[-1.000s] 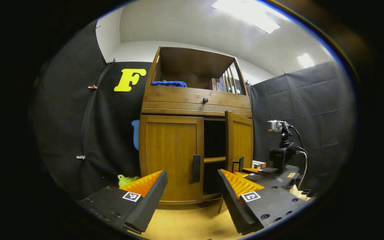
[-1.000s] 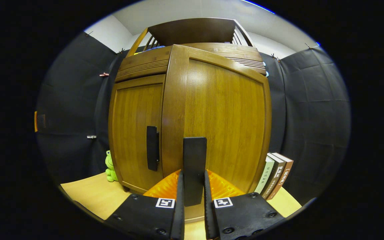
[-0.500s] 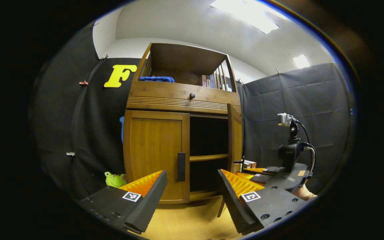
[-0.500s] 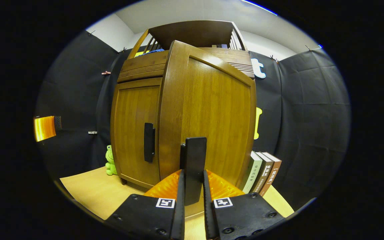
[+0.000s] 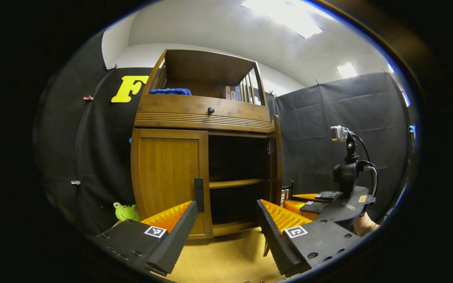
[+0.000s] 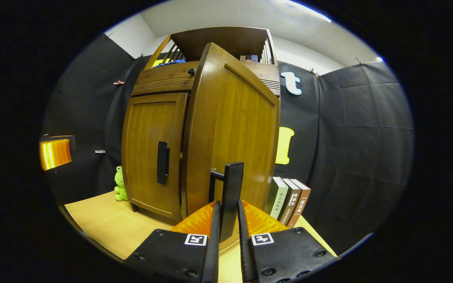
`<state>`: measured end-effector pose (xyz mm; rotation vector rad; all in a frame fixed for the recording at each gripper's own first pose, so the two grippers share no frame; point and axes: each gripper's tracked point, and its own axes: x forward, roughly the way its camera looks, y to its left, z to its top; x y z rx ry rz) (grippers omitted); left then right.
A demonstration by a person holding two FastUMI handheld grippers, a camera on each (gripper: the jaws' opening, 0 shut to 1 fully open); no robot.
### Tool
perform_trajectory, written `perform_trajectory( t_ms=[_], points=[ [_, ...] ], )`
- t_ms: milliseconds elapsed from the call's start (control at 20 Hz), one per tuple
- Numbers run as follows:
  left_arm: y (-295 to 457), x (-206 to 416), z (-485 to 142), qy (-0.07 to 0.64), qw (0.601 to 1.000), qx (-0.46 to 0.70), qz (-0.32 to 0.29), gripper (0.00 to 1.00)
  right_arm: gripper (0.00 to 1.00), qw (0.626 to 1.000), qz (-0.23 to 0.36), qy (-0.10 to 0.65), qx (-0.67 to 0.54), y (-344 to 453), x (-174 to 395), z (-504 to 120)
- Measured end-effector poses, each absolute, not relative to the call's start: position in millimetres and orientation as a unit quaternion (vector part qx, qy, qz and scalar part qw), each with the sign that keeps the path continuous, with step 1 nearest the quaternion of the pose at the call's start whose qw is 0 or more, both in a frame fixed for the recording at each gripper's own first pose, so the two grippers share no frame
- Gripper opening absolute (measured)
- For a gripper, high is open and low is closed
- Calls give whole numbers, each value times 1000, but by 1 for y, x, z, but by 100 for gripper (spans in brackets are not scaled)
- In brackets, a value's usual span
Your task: Open the right door of the double-door shoe cabinet with the right hand, and open the left door with the left hand.
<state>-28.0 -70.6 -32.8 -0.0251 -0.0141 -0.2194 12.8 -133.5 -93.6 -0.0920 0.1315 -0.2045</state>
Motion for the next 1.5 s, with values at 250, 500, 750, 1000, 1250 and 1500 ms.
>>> perform_trajectory(
  t_ms=[250, 500, 750, 1000, 1250, 1500],
  points=[
    [-70, -30, -31, -11, 994, -16, -110, 93, 22, 989, -120, 65, -49, -146, 3, -91],
    [-75, -30, -33, -8, 993, -12, -114, 91, 22, 986, -148, 61, -46, -167, -9, -85],
    [-80, -26, -34, -6, 993, -10, -120, 91, 20, 978, -188, 56, -73, -196, -25, -72],
    [-86, -21, -37, -3, 993, -9, -118, 91, 15, 972, -209, 64, -84, -219, -45, -71],
    [-89, -16, -41, 2, 994, -10, -109, 91, 15, 967, -235, 60, -80, -238, -67, -63],
    [-89, -14, -40, -3, 994, -14, -107, 93, 14, 970, -231, 33, -66, -222, -95, -39]
  ],
)
